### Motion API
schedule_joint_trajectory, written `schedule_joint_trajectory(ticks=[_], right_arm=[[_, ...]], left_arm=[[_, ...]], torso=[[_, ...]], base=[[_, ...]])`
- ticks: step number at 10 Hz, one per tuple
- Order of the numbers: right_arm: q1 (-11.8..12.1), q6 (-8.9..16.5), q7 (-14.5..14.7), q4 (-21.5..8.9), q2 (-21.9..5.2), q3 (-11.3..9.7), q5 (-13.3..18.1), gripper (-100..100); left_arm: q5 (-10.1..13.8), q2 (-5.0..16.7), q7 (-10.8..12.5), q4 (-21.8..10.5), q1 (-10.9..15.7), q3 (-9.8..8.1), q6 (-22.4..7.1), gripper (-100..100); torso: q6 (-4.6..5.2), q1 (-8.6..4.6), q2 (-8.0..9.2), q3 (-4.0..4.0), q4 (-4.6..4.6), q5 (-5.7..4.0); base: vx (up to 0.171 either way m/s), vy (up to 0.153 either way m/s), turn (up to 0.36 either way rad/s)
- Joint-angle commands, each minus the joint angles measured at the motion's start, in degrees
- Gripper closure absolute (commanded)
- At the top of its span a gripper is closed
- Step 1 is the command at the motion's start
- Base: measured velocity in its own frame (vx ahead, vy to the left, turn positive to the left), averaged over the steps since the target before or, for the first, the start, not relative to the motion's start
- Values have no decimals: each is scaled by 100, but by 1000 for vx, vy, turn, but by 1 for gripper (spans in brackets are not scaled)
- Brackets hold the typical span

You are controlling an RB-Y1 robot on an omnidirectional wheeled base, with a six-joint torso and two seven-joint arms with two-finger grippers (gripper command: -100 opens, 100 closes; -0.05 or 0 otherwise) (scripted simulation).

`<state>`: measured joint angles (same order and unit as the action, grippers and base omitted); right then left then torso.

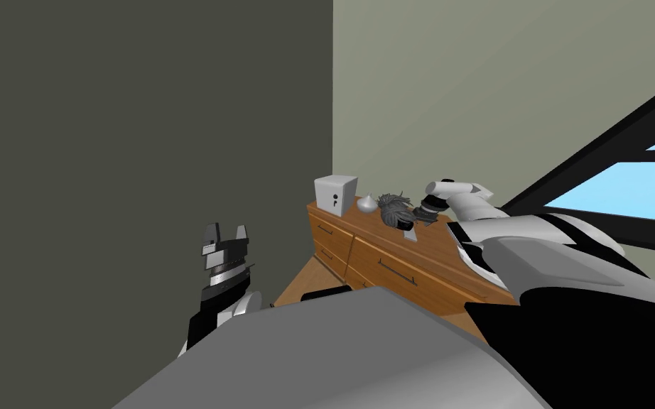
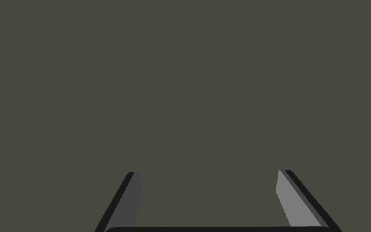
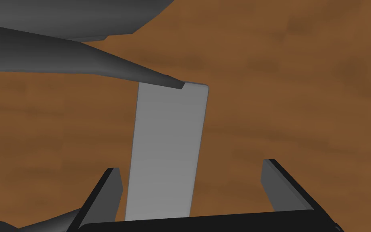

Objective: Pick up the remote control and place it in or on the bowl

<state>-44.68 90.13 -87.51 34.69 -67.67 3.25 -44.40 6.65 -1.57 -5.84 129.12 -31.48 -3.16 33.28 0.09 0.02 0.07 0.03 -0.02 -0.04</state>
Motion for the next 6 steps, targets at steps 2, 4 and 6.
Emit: schedule_joint_trajectory(ticks=[2,4,6], right_arm=[[43,43,-22,39,-8,15,-16,-100],[43,43,-22,39,-8,15,-16,-100],[43,43,-22,39,-8,15,-16,-100]], left_arm=[[0,0,0,0,0,0,0,0],[0,0,0,0,0,0,0,0],[0,0,0,0,0,0,0,0]], torso=[[-1,1,2,1,0,-1],[12,1,18,8,-1,-7],[14,-1,23,11,-1,-10]], base=[[3,0,7],[-7,-3,-32],[-5,9,20]])
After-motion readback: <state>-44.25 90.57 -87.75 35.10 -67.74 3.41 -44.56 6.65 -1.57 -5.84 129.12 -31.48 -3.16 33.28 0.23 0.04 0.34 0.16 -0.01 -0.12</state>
